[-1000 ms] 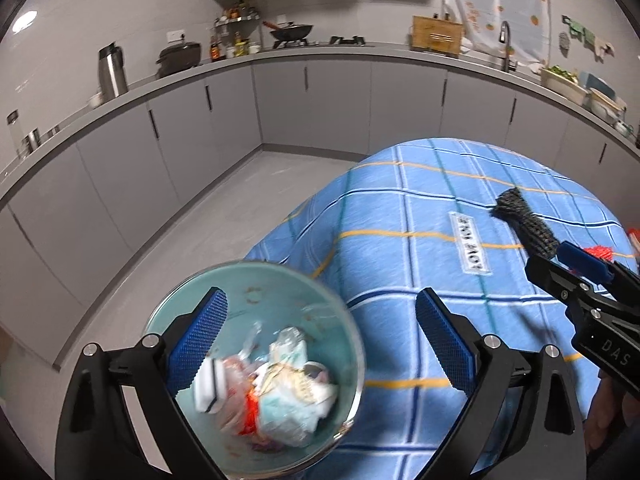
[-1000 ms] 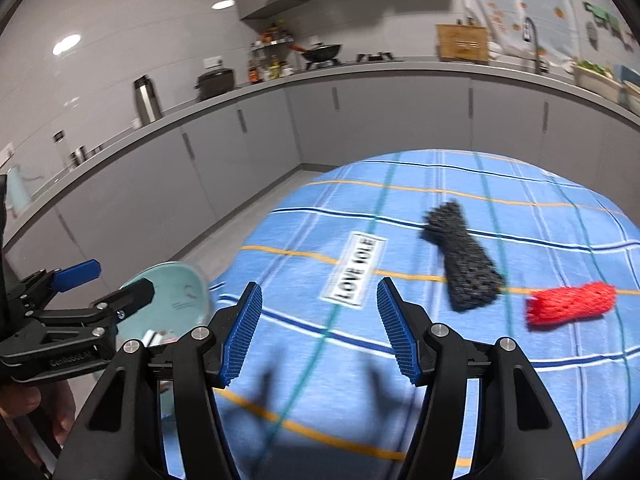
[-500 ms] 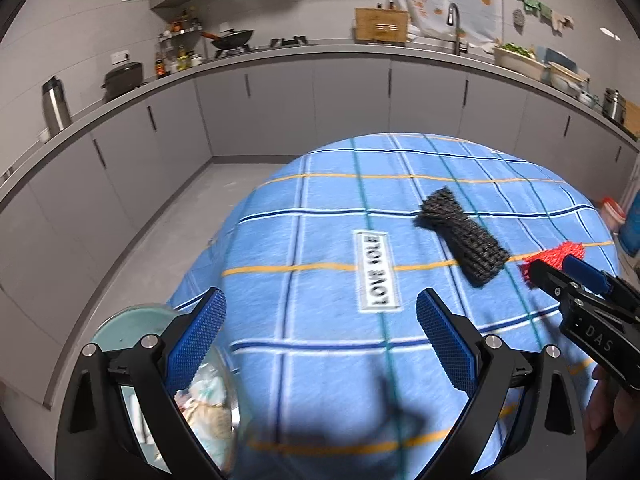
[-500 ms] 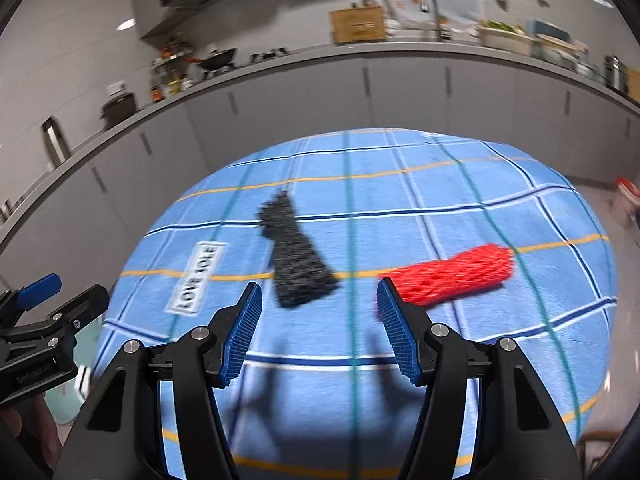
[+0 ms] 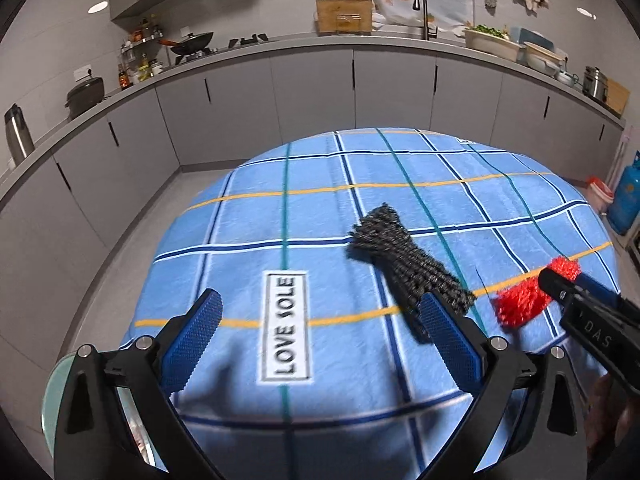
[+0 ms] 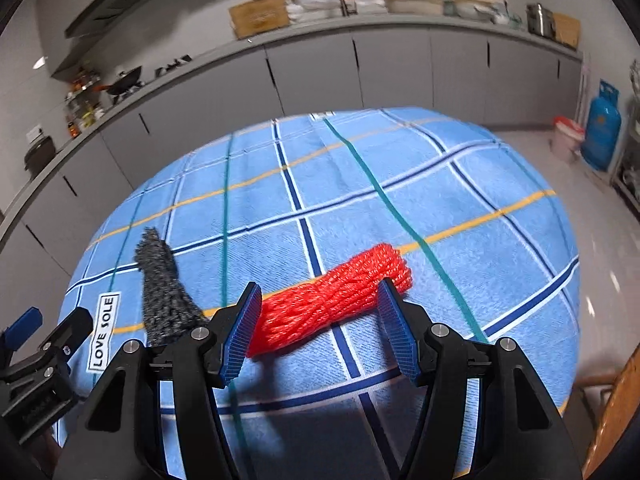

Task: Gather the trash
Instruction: 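Grasp the red mesh net with the right tool while the left tool grasps the black mesh net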

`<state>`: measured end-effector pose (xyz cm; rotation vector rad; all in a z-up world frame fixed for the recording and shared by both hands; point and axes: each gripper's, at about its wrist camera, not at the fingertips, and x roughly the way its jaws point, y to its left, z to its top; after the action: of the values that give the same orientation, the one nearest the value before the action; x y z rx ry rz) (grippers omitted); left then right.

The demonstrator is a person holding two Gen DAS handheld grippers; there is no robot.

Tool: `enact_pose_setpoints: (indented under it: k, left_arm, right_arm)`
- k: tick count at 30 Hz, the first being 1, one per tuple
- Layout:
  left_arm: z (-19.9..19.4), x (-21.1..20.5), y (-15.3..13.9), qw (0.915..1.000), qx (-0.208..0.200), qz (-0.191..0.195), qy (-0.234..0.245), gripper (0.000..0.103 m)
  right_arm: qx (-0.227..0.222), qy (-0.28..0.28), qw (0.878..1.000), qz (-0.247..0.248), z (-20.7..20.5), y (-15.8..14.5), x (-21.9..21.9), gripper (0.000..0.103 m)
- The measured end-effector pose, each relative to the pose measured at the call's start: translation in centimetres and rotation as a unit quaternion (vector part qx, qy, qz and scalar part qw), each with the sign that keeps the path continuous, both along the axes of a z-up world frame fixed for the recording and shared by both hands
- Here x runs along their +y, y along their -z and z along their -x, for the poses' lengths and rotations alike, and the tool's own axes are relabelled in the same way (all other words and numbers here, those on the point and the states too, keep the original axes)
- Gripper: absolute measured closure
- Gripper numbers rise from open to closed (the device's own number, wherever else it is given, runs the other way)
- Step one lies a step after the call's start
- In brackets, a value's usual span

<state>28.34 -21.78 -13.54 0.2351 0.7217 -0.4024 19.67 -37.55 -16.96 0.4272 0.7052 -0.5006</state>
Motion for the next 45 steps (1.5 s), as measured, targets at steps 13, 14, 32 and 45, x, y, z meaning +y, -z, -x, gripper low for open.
enact_pose_setpoints:
  k: [13,14,32,45]
  left_arm:
    - [-2.2,-3.3,2.0,0.9992,0.033,0.005,0.022,0.005]
    - [-2.3,-3.5,2.1,0.9991,0.035,0.005,0.023,0.006]
    - [-2.7,-6.4,4.3,0.9908,0.102,0.022,0.086,0.071]
    - [0.7,-2.0,1.4,0.9927,0.072,0.031,0.092,0.086]
  right_arm:
    - [0.02,-0.033,0.999,-0.029,-1.6,1.2,0.0,0.081]
    - [0.019,-0.04,0.999,-0.026,-1.3,1.1,0.0,0.082]
    - [0.016,-0.076,0.997,0.014,0.6,0.2,0.9,0.084]
    - [-0.012,-0.111,0.993,0.032,2.0,-1.2,3.3,0.084]
